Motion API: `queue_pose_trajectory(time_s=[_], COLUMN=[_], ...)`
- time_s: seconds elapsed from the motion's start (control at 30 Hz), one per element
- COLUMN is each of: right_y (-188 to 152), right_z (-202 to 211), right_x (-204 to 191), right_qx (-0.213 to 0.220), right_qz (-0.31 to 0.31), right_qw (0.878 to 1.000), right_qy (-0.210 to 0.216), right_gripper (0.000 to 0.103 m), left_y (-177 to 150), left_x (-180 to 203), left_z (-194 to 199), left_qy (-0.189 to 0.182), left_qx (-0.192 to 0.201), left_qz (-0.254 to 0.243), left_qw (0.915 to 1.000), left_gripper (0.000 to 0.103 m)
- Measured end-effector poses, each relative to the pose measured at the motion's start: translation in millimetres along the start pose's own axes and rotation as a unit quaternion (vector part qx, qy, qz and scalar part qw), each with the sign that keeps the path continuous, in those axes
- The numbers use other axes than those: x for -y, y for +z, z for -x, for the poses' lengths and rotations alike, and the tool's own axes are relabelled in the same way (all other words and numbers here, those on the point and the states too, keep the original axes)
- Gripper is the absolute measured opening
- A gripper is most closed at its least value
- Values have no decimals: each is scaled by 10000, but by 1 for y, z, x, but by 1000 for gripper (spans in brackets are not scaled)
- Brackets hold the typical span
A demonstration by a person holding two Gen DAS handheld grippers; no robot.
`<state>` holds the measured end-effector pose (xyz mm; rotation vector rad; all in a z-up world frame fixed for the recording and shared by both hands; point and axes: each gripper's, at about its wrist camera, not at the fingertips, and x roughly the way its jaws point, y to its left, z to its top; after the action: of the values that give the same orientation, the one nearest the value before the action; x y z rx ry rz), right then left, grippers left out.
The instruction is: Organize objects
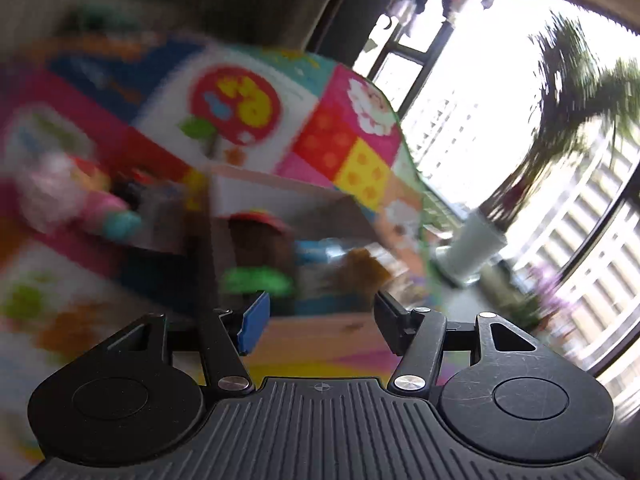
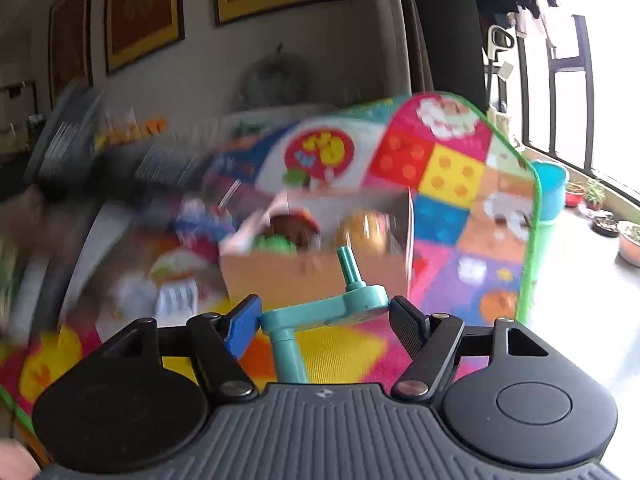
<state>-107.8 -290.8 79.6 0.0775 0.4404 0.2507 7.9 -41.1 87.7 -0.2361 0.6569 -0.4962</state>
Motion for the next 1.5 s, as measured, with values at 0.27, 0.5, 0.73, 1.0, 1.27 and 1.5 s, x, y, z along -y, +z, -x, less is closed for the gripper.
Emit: queue_pose_trajectory(time_s=[0.27, 0.5, 0.73, 1.0, 1.27, 1.5], right_y=[146, 111, 10, -40, -39, -39], right_z=[-95, -123, -90, -88, -87, -85], right_x=[5, -18, -71, -95, -88, -88], right_qx=[177, -138, -366, -103, -114, -27], right_qz=[-119, 68, 554, 69, -96, -83], right_qw=[9996, 9984, 9977, 9998, 9997, 9998], right_qy=[-157, -539, -148, 124, 173, 204], right_gripper=[85, 85, 85, 85, 88, 90], left_y=[-31, -32, 34, 119, 114, 71], left_x=[-56, -90, -95, -138, -140, -116], left_z=[34, 39, -1, -133, -183, -123], left_qy=[522, 633, 473, 1289, 1460, 934], left_qx=[-123, -46, 423, -162, -796, -1162], left_qz=[192, 413, 182, 874, 601, 11], left_qw=[9984, 9971, 9978, 9877, 9842, 9888], left_gripper=[62, 62, 62, 43, 44, 46])
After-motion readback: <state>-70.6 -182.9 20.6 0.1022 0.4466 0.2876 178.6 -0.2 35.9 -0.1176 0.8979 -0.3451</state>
